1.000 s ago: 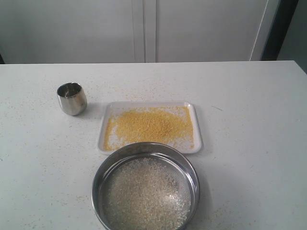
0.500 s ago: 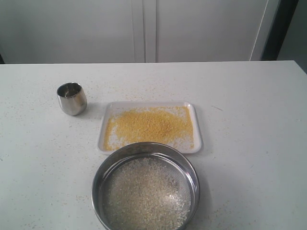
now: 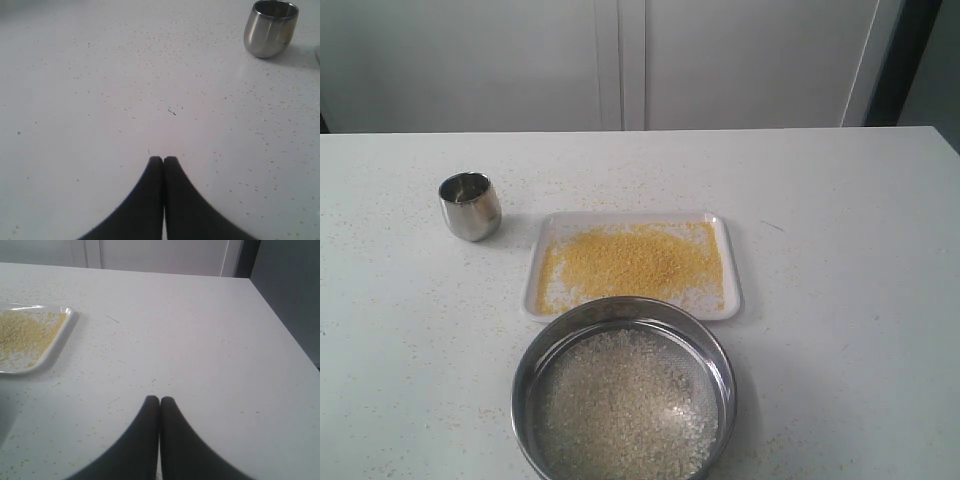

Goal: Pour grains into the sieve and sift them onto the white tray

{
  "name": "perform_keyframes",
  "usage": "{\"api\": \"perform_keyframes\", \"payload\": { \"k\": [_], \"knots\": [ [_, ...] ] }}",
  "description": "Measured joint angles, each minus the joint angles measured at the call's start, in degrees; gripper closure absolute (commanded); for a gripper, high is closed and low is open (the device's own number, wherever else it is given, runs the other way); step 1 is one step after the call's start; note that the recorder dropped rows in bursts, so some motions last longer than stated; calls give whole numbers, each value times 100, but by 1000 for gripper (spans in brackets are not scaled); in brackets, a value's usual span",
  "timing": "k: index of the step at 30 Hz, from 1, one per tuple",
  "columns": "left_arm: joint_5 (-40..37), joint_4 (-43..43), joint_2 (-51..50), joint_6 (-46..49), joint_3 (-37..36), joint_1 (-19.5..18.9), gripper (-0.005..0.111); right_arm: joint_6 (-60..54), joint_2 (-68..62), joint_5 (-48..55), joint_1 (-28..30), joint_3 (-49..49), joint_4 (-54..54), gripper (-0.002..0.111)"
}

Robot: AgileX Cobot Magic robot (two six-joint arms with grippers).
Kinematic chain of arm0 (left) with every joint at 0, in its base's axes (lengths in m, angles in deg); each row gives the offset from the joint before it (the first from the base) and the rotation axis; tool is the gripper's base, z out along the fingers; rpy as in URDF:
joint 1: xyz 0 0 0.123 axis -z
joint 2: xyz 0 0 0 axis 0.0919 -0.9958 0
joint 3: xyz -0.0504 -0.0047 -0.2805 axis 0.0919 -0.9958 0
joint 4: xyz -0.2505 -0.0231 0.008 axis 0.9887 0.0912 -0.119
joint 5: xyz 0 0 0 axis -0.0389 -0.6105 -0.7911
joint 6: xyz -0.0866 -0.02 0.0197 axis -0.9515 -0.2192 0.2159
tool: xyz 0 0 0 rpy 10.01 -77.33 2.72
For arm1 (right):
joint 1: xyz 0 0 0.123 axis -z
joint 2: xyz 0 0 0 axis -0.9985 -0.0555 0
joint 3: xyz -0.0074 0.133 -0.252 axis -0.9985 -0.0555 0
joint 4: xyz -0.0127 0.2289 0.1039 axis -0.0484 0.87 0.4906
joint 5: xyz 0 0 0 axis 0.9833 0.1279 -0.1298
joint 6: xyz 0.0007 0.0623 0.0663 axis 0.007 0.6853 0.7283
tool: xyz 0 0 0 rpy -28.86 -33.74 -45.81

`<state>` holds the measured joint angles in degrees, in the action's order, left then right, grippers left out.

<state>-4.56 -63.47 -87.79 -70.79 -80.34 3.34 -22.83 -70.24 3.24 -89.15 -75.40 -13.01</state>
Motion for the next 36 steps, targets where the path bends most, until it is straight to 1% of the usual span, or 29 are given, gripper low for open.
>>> {"api": "perform_keyframes", "payload": {
  "k": [2, 7, 11, 17, 36],
  "knots": [
    [0, 154, 0, 220, 0, 0, 107, 0, 0, 0, 0, 0, 0, 108],
    [38, 965, 0, 1251, 0, 0, 107, 0, 0, 0, 0, 0, 0, 108],
    [48, 1197, 0, 1665, 0, 0, 107, 0, 0, 0, 0, 0, 0, 108],
    [48, 1253, 0, 1819, 0, 0, 107, 0, 0, 0, 0, 0, 0, 108],
    [48, 1253, 0, 1891, 0, 0, 107, 0, 0, 0, 0, 0, 0, 108]
  ]
}}
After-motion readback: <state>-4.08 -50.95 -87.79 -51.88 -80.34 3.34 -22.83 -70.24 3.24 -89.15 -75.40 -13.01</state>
